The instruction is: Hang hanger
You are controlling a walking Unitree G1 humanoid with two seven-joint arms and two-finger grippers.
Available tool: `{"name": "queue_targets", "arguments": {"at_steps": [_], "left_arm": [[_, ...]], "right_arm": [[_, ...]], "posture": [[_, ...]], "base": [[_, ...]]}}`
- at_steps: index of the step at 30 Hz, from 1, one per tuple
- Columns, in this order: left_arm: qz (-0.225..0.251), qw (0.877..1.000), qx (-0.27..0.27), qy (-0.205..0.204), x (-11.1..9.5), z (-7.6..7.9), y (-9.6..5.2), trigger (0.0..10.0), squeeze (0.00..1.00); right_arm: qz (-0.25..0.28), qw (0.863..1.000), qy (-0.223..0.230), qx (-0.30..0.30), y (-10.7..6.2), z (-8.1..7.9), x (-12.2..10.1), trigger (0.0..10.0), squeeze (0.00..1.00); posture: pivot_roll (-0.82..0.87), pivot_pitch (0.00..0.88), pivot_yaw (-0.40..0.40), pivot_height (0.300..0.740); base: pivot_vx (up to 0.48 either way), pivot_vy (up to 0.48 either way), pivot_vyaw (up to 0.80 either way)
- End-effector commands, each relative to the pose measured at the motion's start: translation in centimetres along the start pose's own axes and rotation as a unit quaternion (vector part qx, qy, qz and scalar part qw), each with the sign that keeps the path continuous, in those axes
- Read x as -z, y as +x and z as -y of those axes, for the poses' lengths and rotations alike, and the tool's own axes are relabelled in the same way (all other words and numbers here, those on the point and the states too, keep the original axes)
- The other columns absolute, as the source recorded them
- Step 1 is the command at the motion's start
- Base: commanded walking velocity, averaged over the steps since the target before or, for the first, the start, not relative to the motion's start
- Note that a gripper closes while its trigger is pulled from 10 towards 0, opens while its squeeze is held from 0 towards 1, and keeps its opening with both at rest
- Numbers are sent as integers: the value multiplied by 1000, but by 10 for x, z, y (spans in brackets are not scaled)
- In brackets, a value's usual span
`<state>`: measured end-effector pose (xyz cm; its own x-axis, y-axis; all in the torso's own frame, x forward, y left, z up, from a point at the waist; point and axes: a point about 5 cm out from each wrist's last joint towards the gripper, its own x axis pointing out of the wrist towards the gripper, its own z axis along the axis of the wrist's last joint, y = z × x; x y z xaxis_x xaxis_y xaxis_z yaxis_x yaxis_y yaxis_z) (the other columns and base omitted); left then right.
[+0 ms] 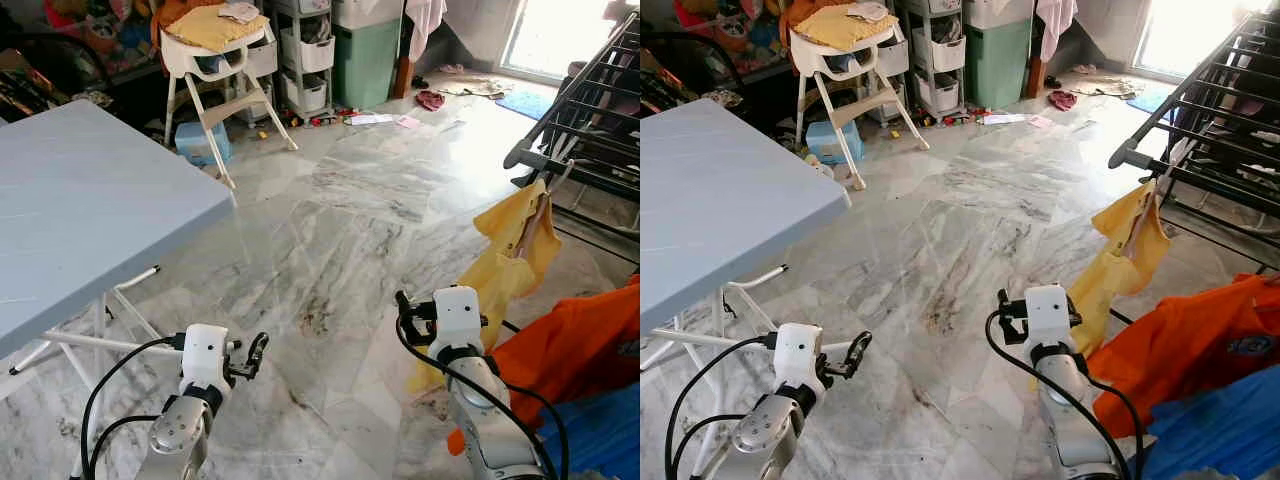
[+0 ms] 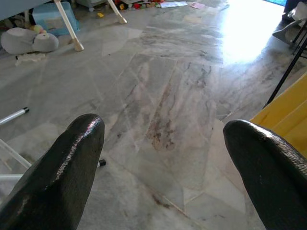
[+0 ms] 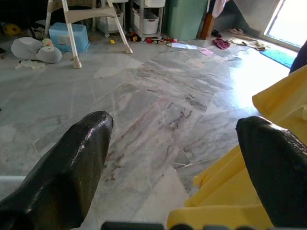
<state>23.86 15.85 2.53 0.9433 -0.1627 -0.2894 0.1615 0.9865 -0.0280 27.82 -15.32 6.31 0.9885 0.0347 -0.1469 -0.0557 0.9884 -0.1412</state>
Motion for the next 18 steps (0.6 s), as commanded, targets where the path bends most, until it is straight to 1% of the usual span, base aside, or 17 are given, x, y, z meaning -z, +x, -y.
{"name": "queue_targets", "arguments": {"at_steps": [1, 18], "left_arm": [[-36, 985, -171, -3, 24, -50, -13, 10000, 0], [-36, 985, -171, -3, 24, -50, -13, 10000, 0]], "right_arm": [[-108, 990, 62, -65, 31, -26, 25, 10000, 0], [-108, 990, 62, -65, 31, -26, 25, 10000, 0]], "posture": [[123, 0, -79, 740], [123, 0, -79, 740]], "base": [[0, 0, 0], [0, 0, 0]]}}
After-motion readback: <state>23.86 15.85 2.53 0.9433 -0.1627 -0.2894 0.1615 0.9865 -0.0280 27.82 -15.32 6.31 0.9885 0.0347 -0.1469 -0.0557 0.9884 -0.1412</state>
